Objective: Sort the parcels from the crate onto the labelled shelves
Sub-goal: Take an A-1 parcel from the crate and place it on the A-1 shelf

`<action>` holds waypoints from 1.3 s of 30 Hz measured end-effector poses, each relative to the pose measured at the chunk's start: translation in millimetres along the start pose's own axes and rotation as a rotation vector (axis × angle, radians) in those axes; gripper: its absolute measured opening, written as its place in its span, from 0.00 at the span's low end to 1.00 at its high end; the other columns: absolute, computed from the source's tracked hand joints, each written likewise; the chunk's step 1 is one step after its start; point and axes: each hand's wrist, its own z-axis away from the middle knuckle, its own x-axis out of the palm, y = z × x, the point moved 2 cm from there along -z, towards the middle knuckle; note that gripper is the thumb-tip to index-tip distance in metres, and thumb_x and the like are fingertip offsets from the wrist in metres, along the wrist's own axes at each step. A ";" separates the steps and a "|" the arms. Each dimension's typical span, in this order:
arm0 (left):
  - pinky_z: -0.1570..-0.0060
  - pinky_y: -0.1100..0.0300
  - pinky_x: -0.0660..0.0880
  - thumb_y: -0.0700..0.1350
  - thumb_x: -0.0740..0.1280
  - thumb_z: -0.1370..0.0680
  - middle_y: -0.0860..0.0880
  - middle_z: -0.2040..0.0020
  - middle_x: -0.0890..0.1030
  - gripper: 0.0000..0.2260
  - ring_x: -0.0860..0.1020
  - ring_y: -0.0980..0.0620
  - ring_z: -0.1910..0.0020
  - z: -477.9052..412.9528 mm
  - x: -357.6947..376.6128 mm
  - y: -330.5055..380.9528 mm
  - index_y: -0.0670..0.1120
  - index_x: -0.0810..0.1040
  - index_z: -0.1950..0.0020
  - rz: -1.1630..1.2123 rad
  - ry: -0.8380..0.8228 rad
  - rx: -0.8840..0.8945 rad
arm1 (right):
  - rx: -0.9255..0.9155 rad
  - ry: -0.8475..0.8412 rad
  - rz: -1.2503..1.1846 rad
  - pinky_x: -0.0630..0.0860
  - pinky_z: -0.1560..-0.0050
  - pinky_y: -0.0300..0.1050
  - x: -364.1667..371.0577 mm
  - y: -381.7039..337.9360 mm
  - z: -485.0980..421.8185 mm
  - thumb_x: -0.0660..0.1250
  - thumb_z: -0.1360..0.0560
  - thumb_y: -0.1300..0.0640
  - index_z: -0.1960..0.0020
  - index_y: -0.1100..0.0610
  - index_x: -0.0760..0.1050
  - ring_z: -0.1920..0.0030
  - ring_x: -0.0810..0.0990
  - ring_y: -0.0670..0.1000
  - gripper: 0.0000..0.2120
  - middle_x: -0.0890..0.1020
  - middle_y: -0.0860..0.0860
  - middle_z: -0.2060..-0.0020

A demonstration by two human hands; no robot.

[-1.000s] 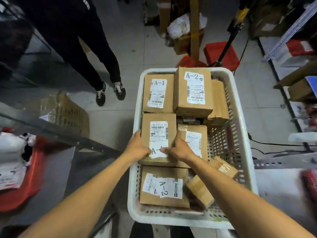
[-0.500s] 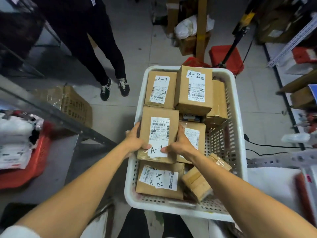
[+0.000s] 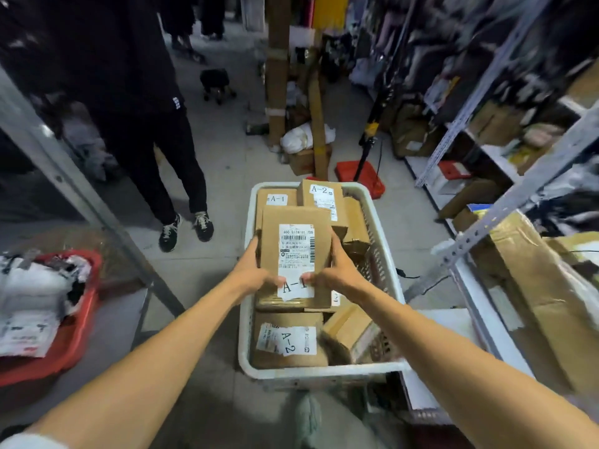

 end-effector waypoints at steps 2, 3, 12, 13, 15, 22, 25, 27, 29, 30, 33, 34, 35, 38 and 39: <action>0.37 0.42 0.72 0.30 0.75 0.34 0.47 0.38 0.78 0.44 0.76 0.46 0.38 17.1 0.3 8.0 0.50 0.58 0.25 0.021 -0.003 0.017 | -0.024 0.018 0.014 0.79 0.45 0.46 1.9 -9.0 22.4 0.76 0.37 0.72 0.26 0.52 0.51 0.41 0.77 0.51 0.50 0.76 0.53 0.41; 0.37 0.42 0.73 0.30 0.74 0.33 0.46 0.38 0.77 0.43 0.76 0.45 0.38 25.9 0.5 12.0 0.50 0.57 0.25 0.032 -0.015 0.019 | -0.021 0.028 0.014 0.78 0.43 0.52 1.9 -11.9 33.7 0.76 0.37 0.70 0.26 0.51 0.51 0.41 0.78 0.54 0.50 0.77 0.54 0.40; 0.39 0.45 0.73 0.33 0.78 0.36 0.47 0.36 0.74 0.48 0.75 0.47 0.40 109.5 49.0 29.8 0.53 0.55 0.25 -0.081 -0.114 0.119 | -0.061 0.215 0.004 0.76 0.40 0.54 -17.6 -1.6 151.2 0.78 0.40 0.66 0.27 0.48 0.54 0.40 0.77 0.53 0.50 0.77 0.49 0.42; 0.41 0.48 0.74 0.32 0.78 0.37 0.47 0.35 0.74 0.49 0.75 0.49 0.42 121.6 56.5 28.3 0.53 0.54 0.24 -0.084 -0.117 0.123 | -0.069 0.232 -0.004 0.76 0.41 0.52 -18.6 2.9 166.3 0.78 0.40 0.66 0.28 0.48 0.54 0.40 0.77 0.53 0.49 0.77 0.49 0.42; 0.45 0.53 0.75 0.32 0.78 0.38 0.48 0.35 0.73 0.51 0.75 0.52 0.44 147.1 70.8 20.7 0.53 0.53 0.24 -0.099 -0.106 0.141 | -0.072 0.251 -0.023 0.76 0.40 0.54 -18.9 11.7 195.9 0.77 0.39 0.67 0.27 0.50 0.53 0.39 0.77 0.54 0.50 0.77 0.51 0.41; 0.67 0.59 0.77 0.32 0.78 0.37 0.56 0.51 0.76 0.49 0.75 0.59 0.56 224.6 121.0 1.3 0.55 0.54 0.25 -0.135 -0.134 0.154 | -0.101 0.327 0.055 0.74 0.37 0.53 -27.3 38.0 294.6 0.78 0.39 0.66 0.27 0.50 0.54 0.41 0.77 0.51 0.50 0.78 0.50 0.41; 0.66 0.52 0.79 0.31 0.78 0.37 0.53 0.52 0.77 0.46 0.77 0.54 0.55 253.5 153.5 3.0 0.57 0.58 0.29 -0.186 -0.185 0.187 | -0.102 0.412 0.045 0.74 0.39 0.47 -39.9 52.7 343.6 0.78 0.38 0.66 0.27 0.52 0.55 0.40 0.76 0.51 0.47 0.77 0.50 0.41; 0.68 0.56 0.77 0.30 0.77 0.37 0.50 0.48 0.77 0.46 0.77 0.53 0.52 268.2 179.6 4.8 0.56 0.59 0.28 -0.181 -0.224 0.213 | -0.099 0.486 0.047 0.72 0.42 0.42 -51.4 60.3 376.3 0.78 0.38 0.64 0.29 0.53 0.56 0.39 0.76 0.50 0.46 0.77 0.49 0.41; 0.68 0.64 0.75 0.31 0.78 0.37 0.48 0.42 0.75 0.47 0.75 0.56 0.52 287.3 210.9 8.5 0.55 0.58 0.27 -0.197 -0.289 0.267 | -0.077 0.570 0.021 0.71 0.42 0.41 -65.3 70.9 410.6 0.79 0.38 0.65 0.30 0.53 0.57 0.39 0.75 0.51 0.44 0.77 0.50 0.41; 0.69 0.67 0.75 0.32 0.78 0.37 0.47 0.40 0.73 0.47 0.75 0.58 0.52 294.9 228.5 10.3 0.54 0.58 0.26 -0.206 -0.325 0.289 | -0.065 0.615 0.023 0.70 0.43 0.41 -73.8 74.9 429.6 0.79 0.38 0.64 0.30 0.53 0.57 0.39 0.75 0.51 0.44 0.77 0.50 0.41; 0.75 0.75 0.70 0.35 0.78 0.35 0.52 0.44 0.73 0.45 0.72 0.63 0.57 316.2 272.0 18.6 0.58 0.58 0.27 -0.260 -0.369 0.346 | -0.021 0.720 0.051 0.69 0.38 0.44 -98.8 84.7 475.4 0.79 0.38 0.62 0.26 0.51 0.53 0.39 0.73 0.49 0.50 0.76 0.49 0.39; 0.76 0.75 0.70 0.36 0.78 0.35 0.54 0.46 0.73 0.45 0.73 0.61 0.56 329.6 297.3 24.1 0.58 0.58 0.28 -0.288 -0.418 0.363 | -0.009 0.799 0.042 0.69 0.36 0.47 -111.4 91.8 499.9 0.79 0.38 0.61 0.25 0.49 0.52 0.38 0.73 0.49 0.51 0.75 0.49 0.38; 0.75 0.73 0.71 0.34 0.77 0.35 0.54 0.47 0.72 0.45 0.74 0.58 0.54 338.8 322.0 26.2 0.58 0.58 0.28 -0.280 -0.472 0.355 | 0.001 0.862 0.044 0.69 0.34 0.50 -122.3 96.6 522.1 0.79 0.38 0.61 0.24 0.48 0.51 0.37 0.72 0.50 0.52 0.75 0.49 0.37; 0.62 0.63 0.76 0.28 0.75 0.35 0.51 0.48 0.74 0.45 0.75 0.53 0.51 352.4 353.6 36.1 0.52 0.57 0.26 -0.176 -0.534 0.320 | 0.040 0.921 0.063 0.72 0.35 0.55 -132.9 96.5 547.9 0.78 0.37 0.63 0.25 0.43 0.51 0.38 0.75 0.51 0.52 0.78 0.48 0.40; 0.55 0.58 0.77 0.28 0.75 0.36 0.49 0.45 0.75 0.45 0.76 0.51 0.49 362.6 376.3 41.9 0.50 0.57 0.26 -0.197 -0.584 0.335 | 0.036 0.993 0.041 0.73 0.37 0.54 -142.0 101.4 570.0 0.78 0.37 0.64 0.26 0.42 0.52 0.40 0.76 0.51 0.51 0.79 0.47 0.42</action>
